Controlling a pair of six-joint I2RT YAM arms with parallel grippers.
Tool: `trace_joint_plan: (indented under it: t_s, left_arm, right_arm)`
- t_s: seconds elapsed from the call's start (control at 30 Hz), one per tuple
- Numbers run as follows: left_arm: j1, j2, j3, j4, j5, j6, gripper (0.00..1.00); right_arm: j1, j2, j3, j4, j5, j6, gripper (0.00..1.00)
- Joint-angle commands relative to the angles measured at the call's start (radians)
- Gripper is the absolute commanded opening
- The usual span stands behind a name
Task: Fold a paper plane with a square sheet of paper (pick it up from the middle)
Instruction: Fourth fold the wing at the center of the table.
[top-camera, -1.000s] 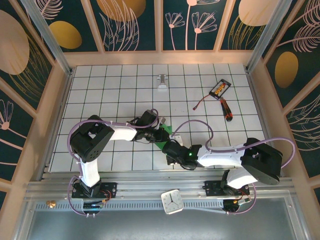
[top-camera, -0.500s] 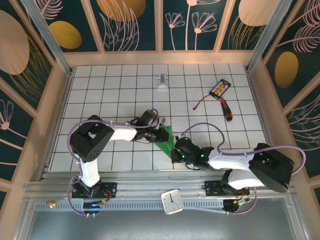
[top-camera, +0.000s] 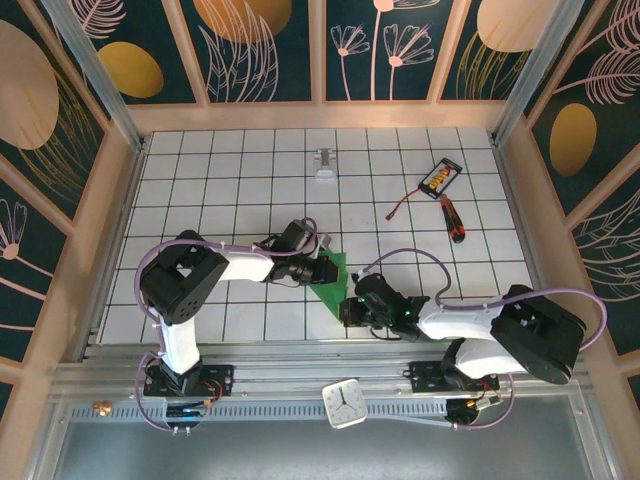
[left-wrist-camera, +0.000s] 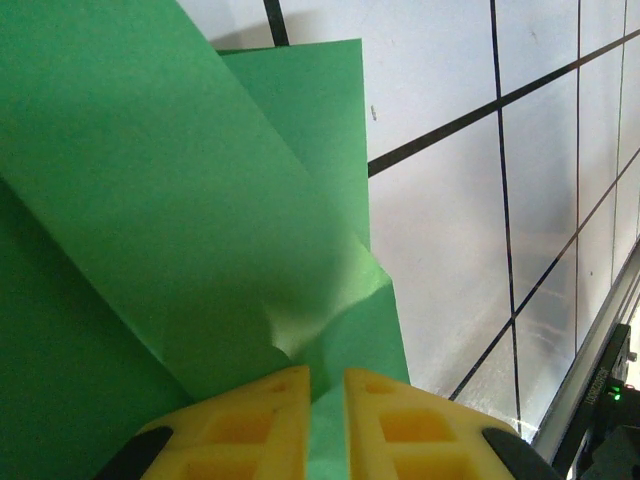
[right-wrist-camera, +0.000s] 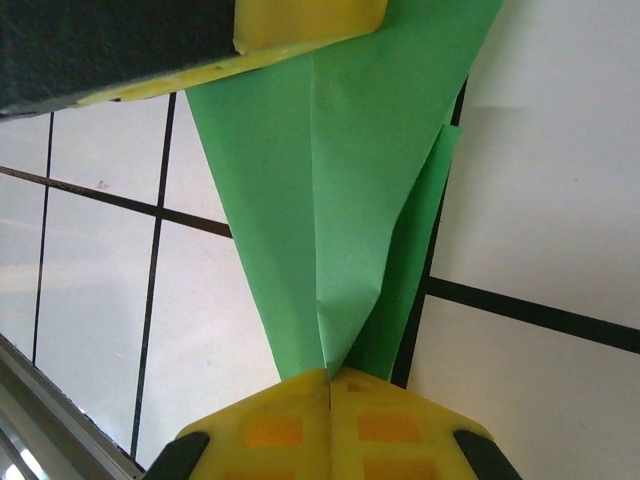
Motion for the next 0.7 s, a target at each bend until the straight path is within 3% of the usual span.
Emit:
trace_joint_plan:
  t_s: [0.0,0.17,0.43,0.67]
  left_arm:
    - [0.006,0.038,-0.012,-0.086,-0.063,0.025,0.18]
    - [0.007,0.040,-0.011,-0.086,-0.061,0.025,0.18]
    - [0.010,0.039,-0.013,-0.088,-0.069,0.032,0.18]
    - [0.011,0.043,-0.013,-0.086,-0.070,0.032,0.18]
  right_arm:
    - [-0.005,0.021,-0.014,-0.002,-0.032,0.007,0.01]
    - [-0.010,0.004,-0.021,-0.005,-0.046,0.003,0.05]
    - [-0.049,-0.134,-0.009,-0.071,-0.062,-0.038,0.24]
    - [-0.073,-0.181,0.038,-0.112,-0.052,-0.085,0.24]
